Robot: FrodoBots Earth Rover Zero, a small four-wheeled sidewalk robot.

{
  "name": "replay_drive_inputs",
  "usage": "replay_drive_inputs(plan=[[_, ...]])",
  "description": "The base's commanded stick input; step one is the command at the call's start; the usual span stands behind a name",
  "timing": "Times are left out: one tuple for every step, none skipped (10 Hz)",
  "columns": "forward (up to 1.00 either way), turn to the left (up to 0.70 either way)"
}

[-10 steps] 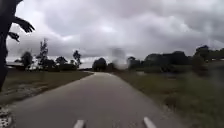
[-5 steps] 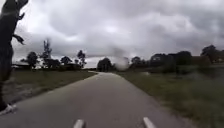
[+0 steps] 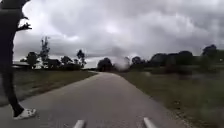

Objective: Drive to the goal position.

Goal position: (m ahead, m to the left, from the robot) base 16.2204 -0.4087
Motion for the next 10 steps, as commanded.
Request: replay_drive_inputs(plan=[[0.7,0.0],[0.7,0.0],[0.7,0.0],[0.7,0.0],[0.7,0.0],[0.7,0.0],[0.7,0.0],[0.7,0.0],[0.7,0.0],[0.7,0.0]])
